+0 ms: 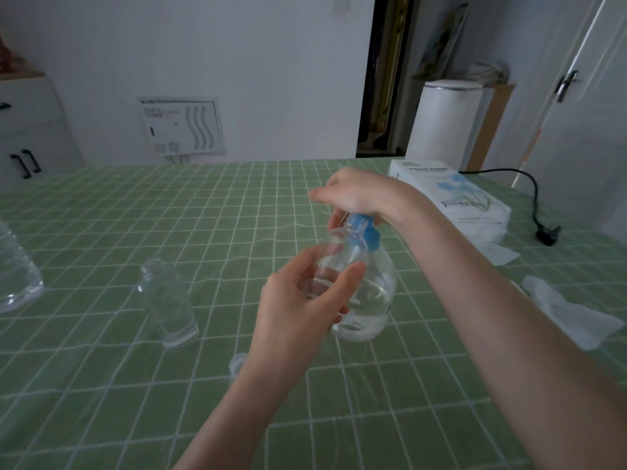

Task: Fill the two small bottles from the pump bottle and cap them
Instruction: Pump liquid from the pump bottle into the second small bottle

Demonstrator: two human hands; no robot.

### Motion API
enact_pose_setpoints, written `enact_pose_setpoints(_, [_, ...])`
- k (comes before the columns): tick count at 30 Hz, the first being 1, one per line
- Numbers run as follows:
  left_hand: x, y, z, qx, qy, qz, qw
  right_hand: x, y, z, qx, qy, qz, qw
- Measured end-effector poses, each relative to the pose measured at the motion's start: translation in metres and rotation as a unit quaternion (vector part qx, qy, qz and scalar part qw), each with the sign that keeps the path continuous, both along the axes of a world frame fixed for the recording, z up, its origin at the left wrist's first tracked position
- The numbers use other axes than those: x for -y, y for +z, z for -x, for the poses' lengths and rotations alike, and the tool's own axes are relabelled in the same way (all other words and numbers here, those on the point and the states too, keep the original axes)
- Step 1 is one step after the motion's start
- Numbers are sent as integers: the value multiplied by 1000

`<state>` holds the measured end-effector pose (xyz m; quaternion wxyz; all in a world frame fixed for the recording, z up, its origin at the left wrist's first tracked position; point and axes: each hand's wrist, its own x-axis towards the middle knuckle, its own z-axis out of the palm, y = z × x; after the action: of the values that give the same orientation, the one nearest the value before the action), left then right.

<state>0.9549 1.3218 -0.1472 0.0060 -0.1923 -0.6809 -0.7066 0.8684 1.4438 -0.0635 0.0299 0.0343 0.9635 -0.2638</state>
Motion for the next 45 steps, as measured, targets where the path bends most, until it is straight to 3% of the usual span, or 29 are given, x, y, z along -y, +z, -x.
enact_pose_setpoints(17, [0,-5,-1,4,7,16,1000,-3,-14,2,19,-4,37,999])
enact_pose_setpoints(23, [-1,0,0,-1,-5,-3,1000,-2,-1,1,6,2,-1,1000])
enact_pose_setpoints(45, [0,-3,-1,3,3,7,1000,-2,-10,3,12,-7,14,1000])
